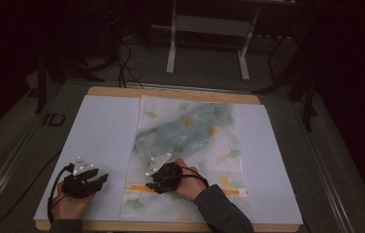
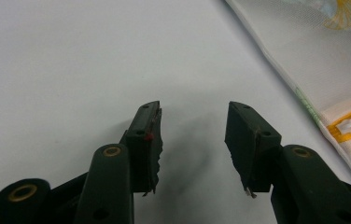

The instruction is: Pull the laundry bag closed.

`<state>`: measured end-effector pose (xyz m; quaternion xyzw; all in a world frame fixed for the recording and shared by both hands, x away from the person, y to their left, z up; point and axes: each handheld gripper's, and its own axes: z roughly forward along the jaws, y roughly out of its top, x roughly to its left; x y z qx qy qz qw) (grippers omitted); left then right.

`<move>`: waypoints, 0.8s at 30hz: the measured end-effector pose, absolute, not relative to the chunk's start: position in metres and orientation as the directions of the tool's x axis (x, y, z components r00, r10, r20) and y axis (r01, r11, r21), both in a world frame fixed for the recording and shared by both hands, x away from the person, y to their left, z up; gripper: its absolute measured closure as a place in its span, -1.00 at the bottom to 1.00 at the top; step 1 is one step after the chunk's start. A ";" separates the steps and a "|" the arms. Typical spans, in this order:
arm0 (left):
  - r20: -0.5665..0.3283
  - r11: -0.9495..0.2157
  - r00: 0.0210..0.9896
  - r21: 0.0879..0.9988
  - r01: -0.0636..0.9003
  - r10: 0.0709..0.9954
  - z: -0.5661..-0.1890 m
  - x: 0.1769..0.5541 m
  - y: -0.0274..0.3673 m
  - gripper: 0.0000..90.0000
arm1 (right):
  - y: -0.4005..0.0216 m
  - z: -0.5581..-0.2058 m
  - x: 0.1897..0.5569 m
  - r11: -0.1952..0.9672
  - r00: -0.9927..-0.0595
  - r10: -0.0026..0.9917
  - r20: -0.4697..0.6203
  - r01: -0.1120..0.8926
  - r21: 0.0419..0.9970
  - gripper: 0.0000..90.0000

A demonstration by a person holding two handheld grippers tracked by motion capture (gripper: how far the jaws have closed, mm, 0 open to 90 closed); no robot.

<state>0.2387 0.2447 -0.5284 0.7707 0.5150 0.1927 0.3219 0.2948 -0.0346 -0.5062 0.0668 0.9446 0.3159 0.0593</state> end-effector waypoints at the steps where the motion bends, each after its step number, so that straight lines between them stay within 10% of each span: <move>1: -0.035 -0.261 0.395 0.695 0.670 0.918 -0.528 0.239 0.245 0.24 | -0.034 -0.506 0.294 0.791 -0.984 0.163 -0.069 0.089 0.605 0.38; 24: -0.033 -0.268 0.401 0.694 0.668 0.915 -0.528 0.239 0.244 0.23 | -0.012 -0.513 0.290 0.788 -0.991 0.122 -0.055 0.063 0.613 0.45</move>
